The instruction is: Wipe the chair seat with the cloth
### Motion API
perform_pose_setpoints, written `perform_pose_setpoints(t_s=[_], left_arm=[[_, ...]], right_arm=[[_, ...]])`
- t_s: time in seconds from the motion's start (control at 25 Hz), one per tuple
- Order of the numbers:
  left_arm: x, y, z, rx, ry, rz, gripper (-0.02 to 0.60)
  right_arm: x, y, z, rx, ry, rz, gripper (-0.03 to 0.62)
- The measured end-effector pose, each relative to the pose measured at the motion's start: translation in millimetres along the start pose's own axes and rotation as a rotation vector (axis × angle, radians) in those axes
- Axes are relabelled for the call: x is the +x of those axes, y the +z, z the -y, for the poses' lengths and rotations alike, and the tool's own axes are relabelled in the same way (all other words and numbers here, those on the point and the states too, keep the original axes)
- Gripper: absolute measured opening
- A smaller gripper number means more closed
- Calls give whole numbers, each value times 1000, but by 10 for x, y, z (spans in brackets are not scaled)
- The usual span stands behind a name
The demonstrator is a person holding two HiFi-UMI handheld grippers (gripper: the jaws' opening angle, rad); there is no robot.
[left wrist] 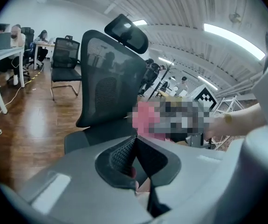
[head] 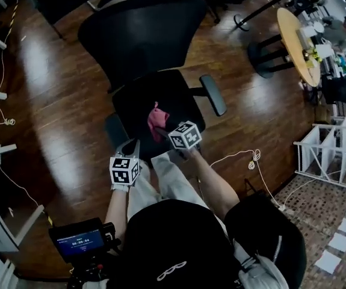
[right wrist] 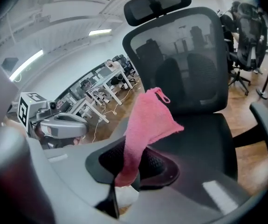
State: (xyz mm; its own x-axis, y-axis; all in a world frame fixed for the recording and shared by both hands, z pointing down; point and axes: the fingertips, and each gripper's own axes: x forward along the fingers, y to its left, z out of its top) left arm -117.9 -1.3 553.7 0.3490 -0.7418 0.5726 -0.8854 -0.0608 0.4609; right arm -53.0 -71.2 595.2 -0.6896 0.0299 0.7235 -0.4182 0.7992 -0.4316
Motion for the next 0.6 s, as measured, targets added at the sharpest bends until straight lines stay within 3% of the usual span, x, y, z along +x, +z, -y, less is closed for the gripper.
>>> perform_pose_setpoints(t_s=[0.2, 0.6], left_arm=[[36, -260, -316, -90, 74, -41, -6], [275, -651, -661, -157, 150, -45, -6]], right_arm=[[682, 29, 238, -36, 58, -78, 64], [2229, 193, 646, -109, 135, -159, 64]])
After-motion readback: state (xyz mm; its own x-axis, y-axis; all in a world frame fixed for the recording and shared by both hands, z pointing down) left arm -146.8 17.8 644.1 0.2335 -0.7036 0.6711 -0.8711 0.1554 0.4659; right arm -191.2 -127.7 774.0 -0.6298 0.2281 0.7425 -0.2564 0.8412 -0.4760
